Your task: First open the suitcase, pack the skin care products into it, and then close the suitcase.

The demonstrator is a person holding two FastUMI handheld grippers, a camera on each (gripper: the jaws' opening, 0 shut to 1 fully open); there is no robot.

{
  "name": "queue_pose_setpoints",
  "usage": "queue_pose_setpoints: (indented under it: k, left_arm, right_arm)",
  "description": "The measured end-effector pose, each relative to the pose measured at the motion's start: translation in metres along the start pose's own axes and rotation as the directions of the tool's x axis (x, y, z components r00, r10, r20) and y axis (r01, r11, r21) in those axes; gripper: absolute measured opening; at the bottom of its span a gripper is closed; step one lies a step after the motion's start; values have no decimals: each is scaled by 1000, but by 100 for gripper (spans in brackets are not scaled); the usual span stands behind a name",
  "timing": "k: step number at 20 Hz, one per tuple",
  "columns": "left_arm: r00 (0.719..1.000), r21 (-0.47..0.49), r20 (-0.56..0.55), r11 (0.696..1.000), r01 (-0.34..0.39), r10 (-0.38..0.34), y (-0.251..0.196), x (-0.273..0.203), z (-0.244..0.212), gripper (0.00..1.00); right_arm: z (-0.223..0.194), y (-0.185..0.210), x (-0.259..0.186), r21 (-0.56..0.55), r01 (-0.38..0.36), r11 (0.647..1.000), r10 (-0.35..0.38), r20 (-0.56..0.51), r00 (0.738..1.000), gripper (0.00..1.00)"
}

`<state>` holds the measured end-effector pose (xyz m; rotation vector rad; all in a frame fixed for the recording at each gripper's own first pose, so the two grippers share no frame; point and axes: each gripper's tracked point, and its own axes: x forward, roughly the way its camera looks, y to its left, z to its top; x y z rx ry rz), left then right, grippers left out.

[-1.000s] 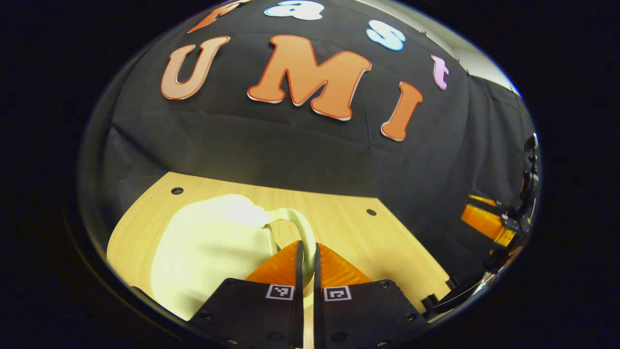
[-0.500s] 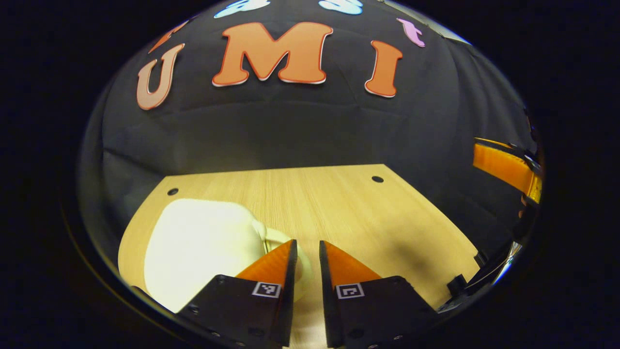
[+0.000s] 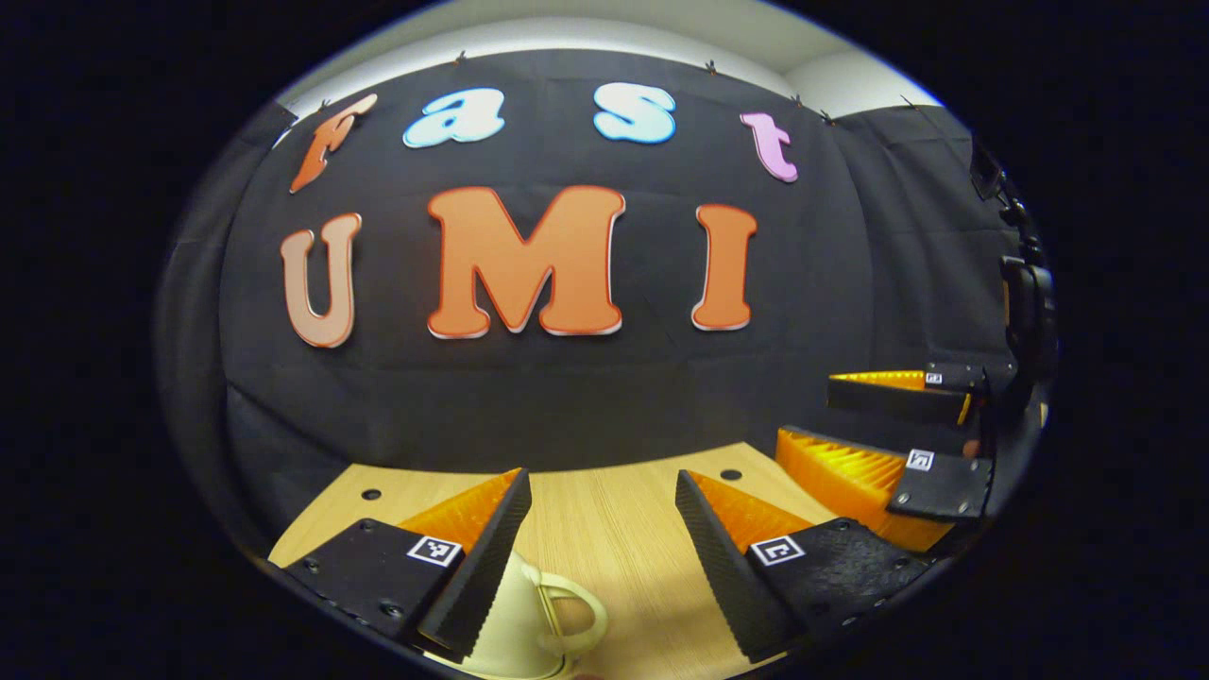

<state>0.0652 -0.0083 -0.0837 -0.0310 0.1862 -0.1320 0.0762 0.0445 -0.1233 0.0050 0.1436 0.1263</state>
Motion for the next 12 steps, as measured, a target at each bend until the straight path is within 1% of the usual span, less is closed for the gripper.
queue_pose_setpoints:
  k: [3, 4, 6, 7, 8, 10, 11, 12]
  left_arm:
    - [996, -27, 65, 998, -62, 64, 26, -16, 27, 97]
    - [994, -39, 76, 996, -81, 84, 36, -16, 32, 97]
    - [991, -47, 83, 994, -99, 102, 53, -15, 33, 97]
    - [991, -47, 84, 994, -100, 104, 58, -15, 32, 98]
    - [991, -47, 79, 993, -104, 108, 62, -14, 29, 98]
    - [993, -35, 71, 995, -97, 99, 60, -16, 22, 98]
    - [994, -22, 66, 996, -91, 93, 57, -16, 18, 98]
    - [994, -7, 60, 996, -91, 91, 57, -14, 15, 98]
  right_arm:
    - [14, 19, 9, 35, -5, 999, 5, 18, 1000, 96]
    - [18, 23, 11, 39, -3, 999, 2, 23, 1000, 97]
    - [23, 25, 14, 40, 16, 999, -17, 25, 1000, 96]
    - [24, 26, 15, 44, 29, 999, -30, 25, 999, 92]
    - [24, 26, 14, 49, 39, 998, -41, 25, 999, 96]
    - [22, 24, 14, 50, 72, 996, -73, 23, 997, 96]
    - [20, 22, 14, 48, 91, 995, -92, 17, 996, 92]
    - [18, 19, 13, 45, 116, 992, -117, 14, 993, 92]
